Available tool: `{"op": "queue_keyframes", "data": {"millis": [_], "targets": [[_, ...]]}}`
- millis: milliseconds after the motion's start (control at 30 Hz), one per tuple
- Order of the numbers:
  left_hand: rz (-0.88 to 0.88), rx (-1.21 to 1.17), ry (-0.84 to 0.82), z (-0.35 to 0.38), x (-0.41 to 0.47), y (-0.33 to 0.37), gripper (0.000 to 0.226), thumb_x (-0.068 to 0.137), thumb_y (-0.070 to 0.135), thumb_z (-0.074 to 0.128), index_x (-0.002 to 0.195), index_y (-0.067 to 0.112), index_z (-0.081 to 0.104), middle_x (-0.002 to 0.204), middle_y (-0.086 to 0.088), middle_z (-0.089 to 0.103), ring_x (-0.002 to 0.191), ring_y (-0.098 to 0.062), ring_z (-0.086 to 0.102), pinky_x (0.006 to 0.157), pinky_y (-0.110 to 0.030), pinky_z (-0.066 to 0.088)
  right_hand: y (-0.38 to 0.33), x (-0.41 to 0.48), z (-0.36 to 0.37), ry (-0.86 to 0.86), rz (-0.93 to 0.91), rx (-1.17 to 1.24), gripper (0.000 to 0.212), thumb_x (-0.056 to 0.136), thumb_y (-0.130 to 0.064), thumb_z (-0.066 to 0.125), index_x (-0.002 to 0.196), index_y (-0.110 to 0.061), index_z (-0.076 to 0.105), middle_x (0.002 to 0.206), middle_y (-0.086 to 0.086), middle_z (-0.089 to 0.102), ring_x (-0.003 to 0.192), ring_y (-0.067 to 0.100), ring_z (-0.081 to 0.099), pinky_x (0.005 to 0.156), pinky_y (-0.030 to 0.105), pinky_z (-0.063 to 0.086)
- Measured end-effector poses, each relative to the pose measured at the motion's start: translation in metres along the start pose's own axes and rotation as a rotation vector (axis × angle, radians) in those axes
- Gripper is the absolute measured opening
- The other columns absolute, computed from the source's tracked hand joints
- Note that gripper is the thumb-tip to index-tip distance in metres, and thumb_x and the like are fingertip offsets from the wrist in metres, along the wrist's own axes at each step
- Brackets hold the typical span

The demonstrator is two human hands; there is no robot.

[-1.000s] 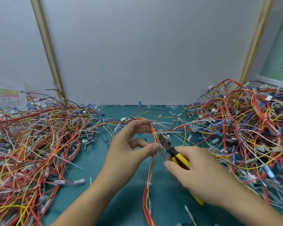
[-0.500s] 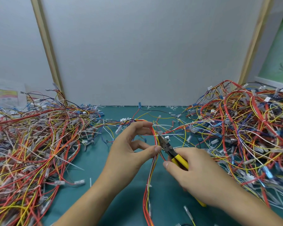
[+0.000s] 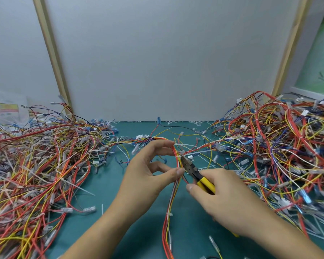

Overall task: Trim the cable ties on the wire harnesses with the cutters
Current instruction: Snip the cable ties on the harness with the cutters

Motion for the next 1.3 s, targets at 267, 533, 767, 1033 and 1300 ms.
{"op": "queue_keyframes", "data": {"millis": [267,533,767,1033,1300], "targets": [[-0.095,-0.119,0.033,-0.0003,0.0003,-0.0015,0.061,0.066,0.015,0.085,0.119,0.031,0.060,0.103,0.002,0.071,0.076,-0.024,0.073,0.077,-0.036,0.060,-0.0019,-0.0015,-0.0016,0.015,0.061,-0.002,0.051,0.087,-0.051,0.061,0.072,-0.004,0.046,0.052,0.013,0.046,0.052,0.031,0.051,0.056,0.044,0.050],[-0.361,-0.463,0.158,-0.0073,0.0069,-0.0037,0.078,0.053,0.017,0.086,0.123,0.013,0.052,0.100,-0.014,0.075,0.062,-0.019,0.068,0.050,-0.028,0.055,-0.0048,-0.0025,0.0010,0.042,0.025,0.037,0.050,0.084,-0.060,0.060,0.064,-0.018,0.044,0.047,-0.006,0.039,0.045,0.010,0.032,0.045,0.023,0.032],[-0.445,-0.467,0.080,-0.0052,0.0046,-0.0055,0.066,0.065,0.022,0.079,0.122,0.003,0.053,0.100,-0.016,0.075,0.066,-0.022,0.069,0.051,-0.030,0.057,-0.0030,-0.0043,0.0043,0.030,0.027,0.016,0.050,0.077,-0.070,0.051,0.071,-0.021,0.045,0.055,-0.005,0.042,0.050,0.010,0.036,0.049,0.025,0.031],[-0.451,-0.558,0.087,-0.0058,0.0058,-0.0024,0.060,0.066,0.023,0.076,0.121,0.003,0.060,0.106,-0.014,0.075,0.070,-0.018,0.070,0.048,-0.025,0.054,-0.0041,-0.0043,0.0039,0.027,0.039,0.041,0.052,0.078,-0.069,0.052,0.076,-0.018,0.048,0.055,-0.006,0.043,0.050,0.009,0.038,0.053,0.027,0.034],[-0.496,-0.543,0.127,-0.0075,0.0090,-0.0025,0.017,0.073,0.029,0.073,0.076,0.014,0.079,0.077,-0.009,0.069,0.056,-0.014,0.062,0.048,-0.022,0.053,-0.0085,-0.0052,-0.0006,0.050,-0.021,0.164,0.056,0.074,-0.074,0.050,0.078,-0.018,0.053,0.051,-0.008,0.046,0.047,0.006,0.038,0.047,0.020,0.035]]}}
Point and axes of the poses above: each hand's wrist, its own x-axis towards the middle knuckle, its own z-axis out of the palm, y = z × x, the point moved 1 cm from there along x, towards the middle knuckle
